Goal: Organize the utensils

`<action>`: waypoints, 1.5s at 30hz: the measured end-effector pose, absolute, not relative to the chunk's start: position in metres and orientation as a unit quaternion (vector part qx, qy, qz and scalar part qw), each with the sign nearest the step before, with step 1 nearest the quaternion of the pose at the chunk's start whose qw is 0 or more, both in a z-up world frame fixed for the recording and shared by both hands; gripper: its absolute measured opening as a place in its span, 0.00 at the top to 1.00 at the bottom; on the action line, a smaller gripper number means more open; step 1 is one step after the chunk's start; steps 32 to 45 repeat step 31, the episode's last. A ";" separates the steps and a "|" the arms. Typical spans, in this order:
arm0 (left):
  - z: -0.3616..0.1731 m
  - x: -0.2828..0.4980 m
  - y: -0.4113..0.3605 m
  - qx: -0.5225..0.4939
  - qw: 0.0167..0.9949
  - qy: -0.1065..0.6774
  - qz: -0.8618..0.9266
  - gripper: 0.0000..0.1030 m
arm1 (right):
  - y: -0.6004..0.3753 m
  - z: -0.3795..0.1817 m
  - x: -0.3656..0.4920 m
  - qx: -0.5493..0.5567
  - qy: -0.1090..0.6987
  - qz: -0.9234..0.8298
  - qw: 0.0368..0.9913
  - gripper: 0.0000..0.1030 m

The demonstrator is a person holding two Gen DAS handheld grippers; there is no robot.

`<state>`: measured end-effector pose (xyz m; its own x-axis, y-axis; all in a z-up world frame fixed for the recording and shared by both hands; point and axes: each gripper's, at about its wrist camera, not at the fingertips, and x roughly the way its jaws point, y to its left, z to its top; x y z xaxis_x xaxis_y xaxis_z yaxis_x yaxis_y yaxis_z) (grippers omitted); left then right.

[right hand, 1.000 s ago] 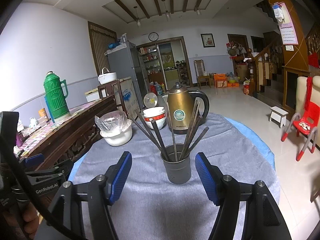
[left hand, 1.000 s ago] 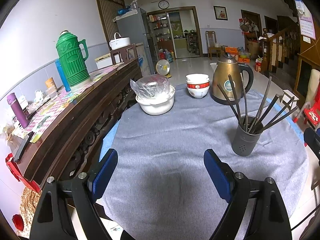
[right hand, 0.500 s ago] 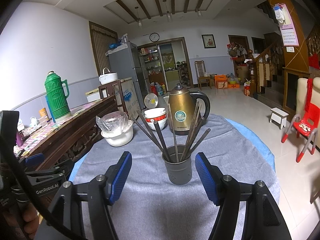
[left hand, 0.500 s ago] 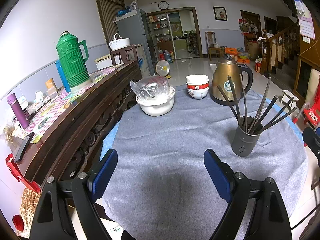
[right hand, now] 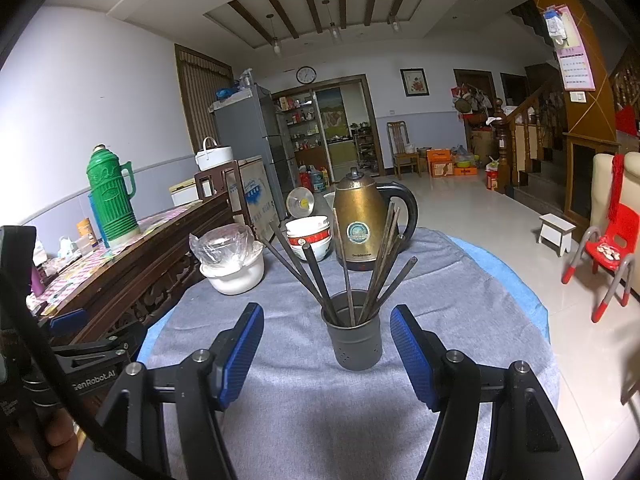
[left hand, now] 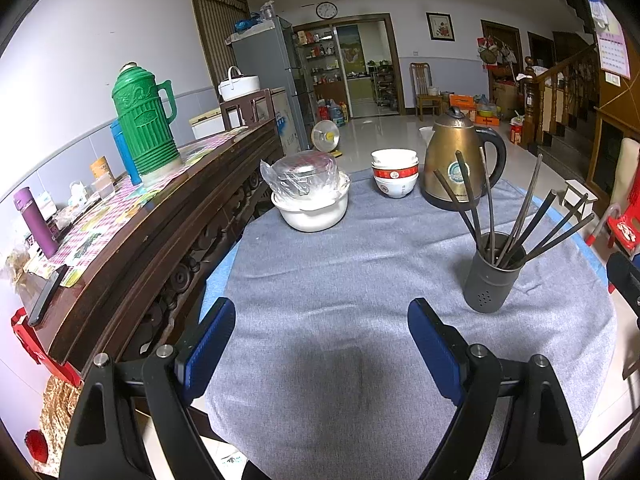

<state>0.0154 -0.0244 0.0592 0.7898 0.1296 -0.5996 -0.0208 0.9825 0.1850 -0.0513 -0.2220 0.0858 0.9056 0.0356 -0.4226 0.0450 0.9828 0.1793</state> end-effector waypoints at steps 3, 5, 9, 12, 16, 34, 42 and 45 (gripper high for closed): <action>0.059 0.015 -0.024 0.084 0.942 0.322 0.040 0.14 | -0.222 0.085 -0.052 0.092 0.217 -0.002 0.972 0.32; 0.059 0.016 -0.024 0.085 0.942 0.322 0.040 0.14 | -0.222 0.085 -0.052 0.093 0.218 -0.002 0.972 0.32; 0.059 0.016 -0.024 0.084 0.942 0.322 0.040 0.14 | -0.222 0.085 -0.051 0.093 0.218 -0.002 0.972 0.32; 0.058 0.016 -0.024 0.085 0.942 0.322 0.041 0.14 | -0.222 0.085 -0.052 0.093 0.218 -0.003 0.972 0.32; 0.058 0.016 -0.024 0.084 0.942 0.322 0.041 0.14 | -0.222 0.085 -0.051 0.091 0.217 -0.003 0.972 0.32; 0.030 0.048 -0.012 0.053 0.932 0.359 0.012 0.10 | -0.231 0.067 -0.037 0.092 0.236 -0.012 0.967 0.32; 0.030 0.048 -0.012 0.053 0.932 0.359 0.012 0.10 | -0.231 0.067 -0.037 0.092 0.236 -0.012 0.967 0.32; 0.030 0.048 -0.012 0.053 0.932 0.359 0.012 0.10 | -0.231 0.067 -0.037 0.092 0.236 -0.012 0.967 0.32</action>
